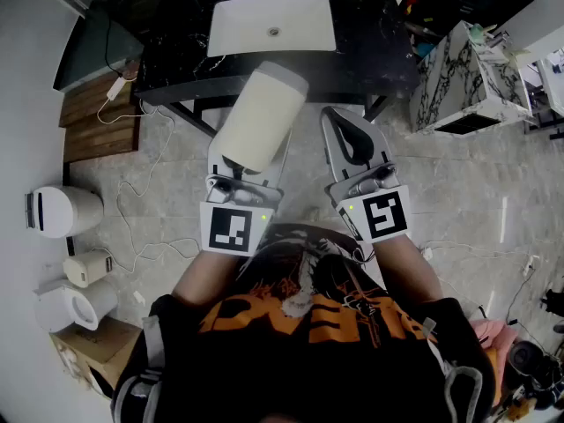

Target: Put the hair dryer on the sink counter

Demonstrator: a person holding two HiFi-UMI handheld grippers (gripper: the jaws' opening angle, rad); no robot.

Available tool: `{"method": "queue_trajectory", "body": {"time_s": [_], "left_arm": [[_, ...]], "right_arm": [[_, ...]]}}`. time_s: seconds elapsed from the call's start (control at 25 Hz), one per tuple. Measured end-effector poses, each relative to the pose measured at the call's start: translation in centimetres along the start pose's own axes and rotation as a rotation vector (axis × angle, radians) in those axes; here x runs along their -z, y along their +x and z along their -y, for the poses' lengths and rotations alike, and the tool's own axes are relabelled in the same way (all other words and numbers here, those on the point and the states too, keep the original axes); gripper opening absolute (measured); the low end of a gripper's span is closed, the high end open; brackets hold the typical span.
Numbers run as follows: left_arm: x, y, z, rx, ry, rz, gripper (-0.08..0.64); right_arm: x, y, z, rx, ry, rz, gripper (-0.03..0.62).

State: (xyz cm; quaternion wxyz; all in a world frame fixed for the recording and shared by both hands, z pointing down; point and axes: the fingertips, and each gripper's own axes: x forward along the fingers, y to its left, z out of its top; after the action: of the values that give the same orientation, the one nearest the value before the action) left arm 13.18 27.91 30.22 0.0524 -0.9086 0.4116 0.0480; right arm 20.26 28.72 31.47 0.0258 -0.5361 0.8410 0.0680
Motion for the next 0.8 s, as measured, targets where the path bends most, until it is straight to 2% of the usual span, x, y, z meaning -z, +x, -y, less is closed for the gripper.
{"method": "queue_trajectory", "body": {"time_s": [0.36,0.8], "left_arm": [[-0.4,0.2,0.5,-0.009,0.005,0.001,0.204],[-0.8,0.6,2.7,-0.027,0.012,0.004,0.204]], "right_arm": [[-0.2,-0.1,0.3,-0.01,0.002,0.001,0.014],[-0.8,-2.1,2.2,-0.013,0.041,0.052,0.014]]}}
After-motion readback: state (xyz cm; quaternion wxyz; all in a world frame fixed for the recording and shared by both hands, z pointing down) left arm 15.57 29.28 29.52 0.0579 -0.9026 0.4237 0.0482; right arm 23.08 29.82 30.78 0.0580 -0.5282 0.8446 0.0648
